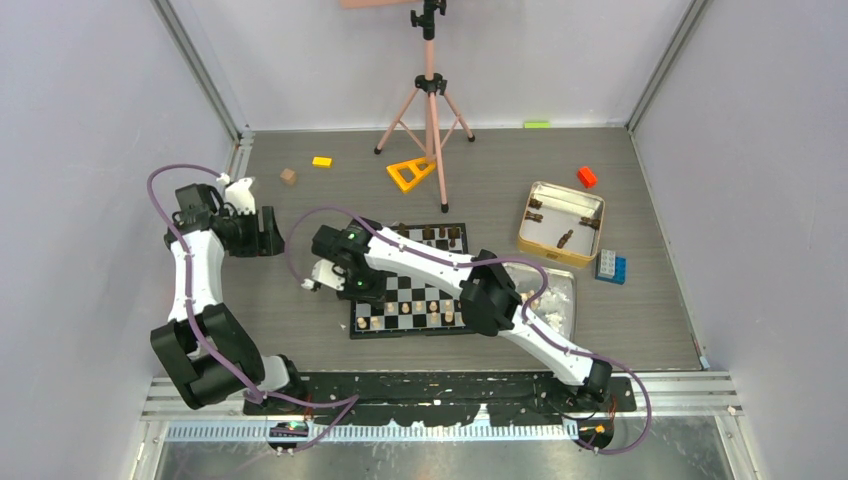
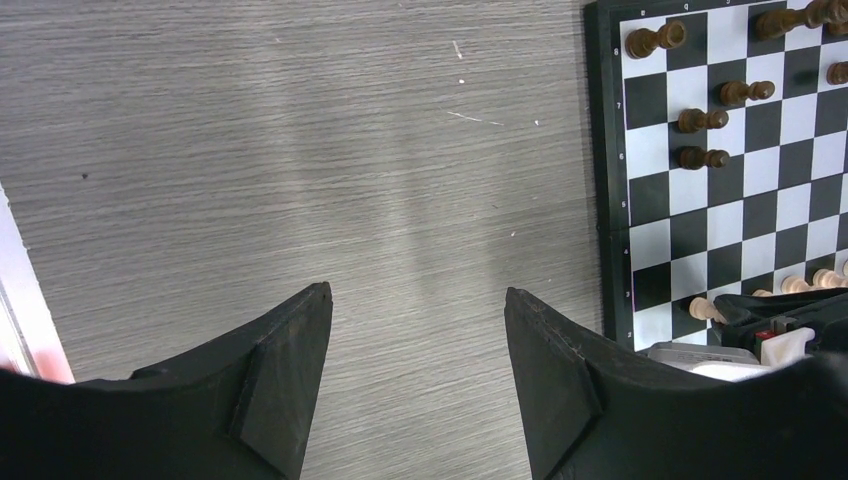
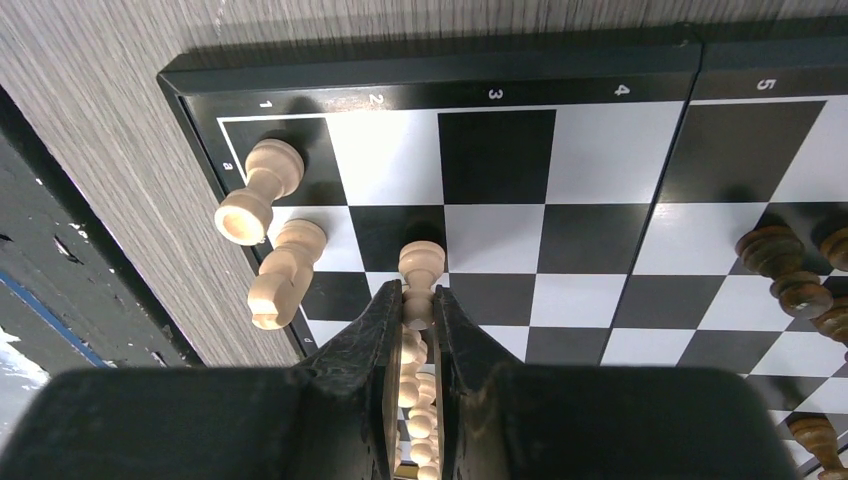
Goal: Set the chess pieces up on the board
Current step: Place the chess piece on the chessboard.
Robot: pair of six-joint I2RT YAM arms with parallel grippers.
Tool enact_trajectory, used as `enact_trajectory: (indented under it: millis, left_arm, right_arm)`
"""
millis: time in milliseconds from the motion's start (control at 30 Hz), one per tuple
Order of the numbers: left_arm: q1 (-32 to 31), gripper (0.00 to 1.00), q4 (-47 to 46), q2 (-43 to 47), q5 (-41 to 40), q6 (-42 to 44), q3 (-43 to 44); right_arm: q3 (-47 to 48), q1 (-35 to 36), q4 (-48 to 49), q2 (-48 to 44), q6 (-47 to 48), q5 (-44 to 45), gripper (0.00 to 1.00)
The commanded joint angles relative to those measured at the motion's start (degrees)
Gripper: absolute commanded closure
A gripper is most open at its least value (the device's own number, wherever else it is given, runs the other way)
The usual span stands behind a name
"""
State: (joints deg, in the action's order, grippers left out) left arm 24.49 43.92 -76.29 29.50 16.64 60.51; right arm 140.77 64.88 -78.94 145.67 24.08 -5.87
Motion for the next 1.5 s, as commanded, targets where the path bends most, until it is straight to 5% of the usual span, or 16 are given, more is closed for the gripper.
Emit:
enact_trajectory:
  millis: [0,667,1467]
  left_arm:
    - [0.5,0.34,-1.2,0.6,1.9,-0.1,0.0]
    - [0.5,0.33,-0.5,0.0,2.7,0.2,0.3]
    - [0.6,0.33,-0.6,-0.4,3.1,0.4,0.1]
  right_arm:
    - [2.6,0.4,-0.2,0.3,0.4,0.3,0.99]
    - [1.3,0.9,-0.8,0.2,0.3,-1.7,0.99]
    - [0.9,0.9,-0.2,0.2,0.0,-1.3,0.69]
